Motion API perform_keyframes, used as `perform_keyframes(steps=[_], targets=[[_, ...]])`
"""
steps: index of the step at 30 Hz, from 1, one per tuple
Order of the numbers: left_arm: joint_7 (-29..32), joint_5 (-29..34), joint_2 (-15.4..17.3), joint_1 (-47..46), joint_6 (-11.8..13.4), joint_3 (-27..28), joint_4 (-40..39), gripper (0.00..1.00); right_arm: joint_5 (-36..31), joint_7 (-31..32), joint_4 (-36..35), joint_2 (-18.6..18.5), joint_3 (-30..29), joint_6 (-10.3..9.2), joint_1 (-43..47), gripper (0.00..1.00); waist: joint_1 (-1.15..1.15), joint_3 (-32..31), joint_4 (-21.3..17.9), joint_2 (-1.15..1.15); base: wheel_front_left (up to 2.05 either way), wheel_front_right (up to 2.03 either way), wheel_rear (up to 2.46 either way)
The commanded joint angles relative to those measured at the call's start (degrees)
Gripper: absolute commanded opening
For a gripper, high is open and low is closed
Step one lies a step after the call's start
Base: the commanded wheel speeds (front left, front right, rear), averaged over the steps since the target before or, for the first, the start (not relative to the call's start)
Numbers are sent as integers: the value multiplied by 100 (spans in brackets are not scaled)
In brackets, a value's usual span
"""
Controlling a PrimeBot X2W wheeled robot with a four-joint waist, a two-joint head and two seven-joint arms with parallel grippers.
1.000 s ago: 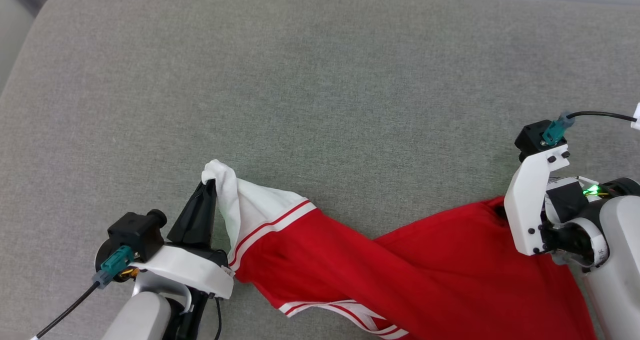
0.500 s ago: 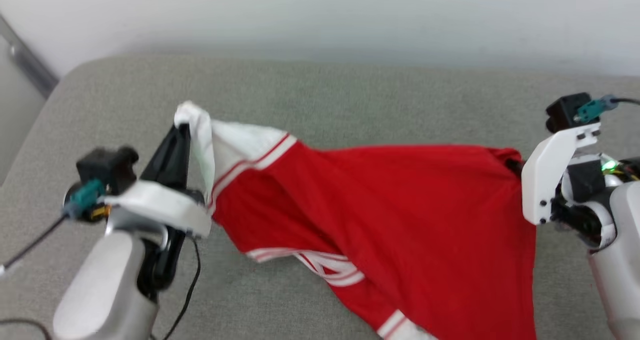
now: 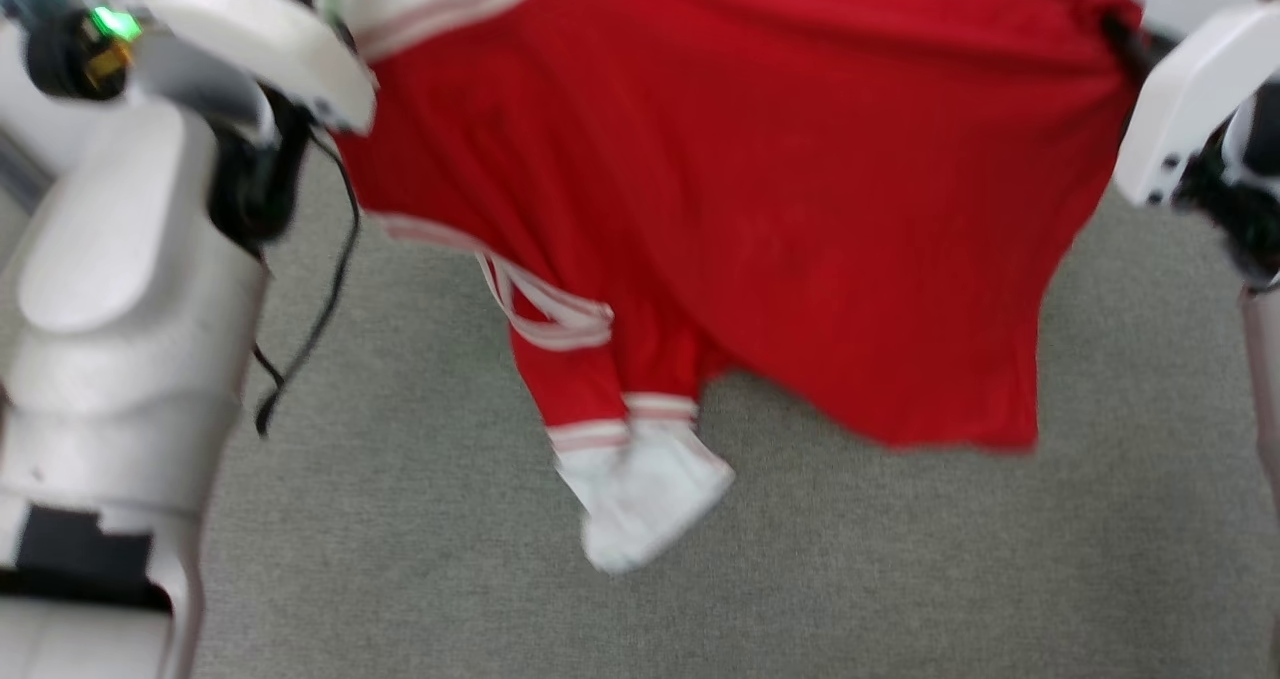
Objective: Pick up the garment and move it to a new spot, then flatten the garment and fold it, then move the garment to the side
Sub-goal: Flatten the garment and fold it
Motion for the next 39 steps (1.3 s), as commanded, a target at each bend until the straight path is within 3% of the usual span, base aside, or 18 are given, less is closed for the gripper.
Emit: perform_keyframes(steps=[1,15,23,32,39], targets=[[-44,52,70,-324,-21,20,76,0,-47,-50,18,34,-42,-4,-253,0,0,353,-109,0,0,0,0],[-375,435,581,-3483,-171,42,821,0,-845,-788,-56,214,-431,-4,-3019,0,0,2249,-318,0,0,0,0],[-526,406,626,-4415,-228,42,1138,0,-1110,-1139,227,324,-353,-4,-4013,0,0,3074,-305,0,0,0,0],[-745,207,526,-4131,-269,27,1440,0,-975,-1601,1067,289,1,-4,-4319,0,0,3498,-194,0,0,0,0],[-908,18,469,-3291,-303,-105,1548,0,-756,-2054,1933,263,300,-4,-3791,0,0,3165,-89,0,0,0,0]])
